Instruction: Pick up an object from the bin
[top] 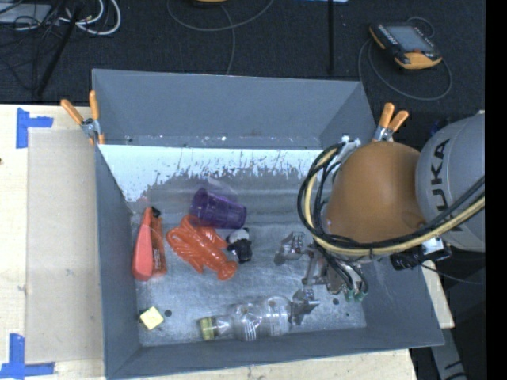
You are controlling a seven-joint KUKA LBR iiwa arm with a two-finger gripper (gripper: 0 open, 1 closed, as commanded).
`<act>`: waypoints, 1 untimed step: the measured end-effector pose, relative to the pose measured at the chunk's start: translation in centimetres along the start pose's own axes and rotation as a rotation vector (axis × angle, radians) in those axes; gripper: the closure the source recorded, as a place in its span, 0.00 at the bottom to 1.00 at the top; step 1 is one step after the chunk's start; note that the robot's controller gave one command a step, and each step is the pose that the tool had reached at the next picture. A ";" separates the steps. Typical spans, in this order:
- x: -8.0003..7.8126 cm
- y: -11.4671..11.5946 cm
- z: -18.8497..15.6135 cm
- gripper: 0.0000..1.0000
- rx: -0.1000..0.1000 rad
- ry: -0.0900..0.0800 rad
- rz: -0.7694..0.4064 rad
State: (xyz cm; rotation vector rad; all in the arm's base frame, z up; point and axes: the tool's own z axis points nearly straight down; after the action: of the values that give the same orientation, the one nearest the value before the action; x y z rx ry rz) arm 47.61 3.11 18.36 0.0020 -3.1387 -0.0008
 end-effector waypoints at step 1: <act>0.2 0.5 7.2 0.00 0.001 -0.003 -0.106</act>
Offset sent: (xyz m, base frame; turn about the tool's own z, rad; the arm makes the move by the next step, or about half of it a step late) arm -0.0028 0.0036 -0.0470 -0.2366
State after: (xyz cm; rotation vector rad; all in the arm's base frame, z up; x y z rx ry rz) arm 47.38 3.61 11.11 0.1677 -3.1377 0.0000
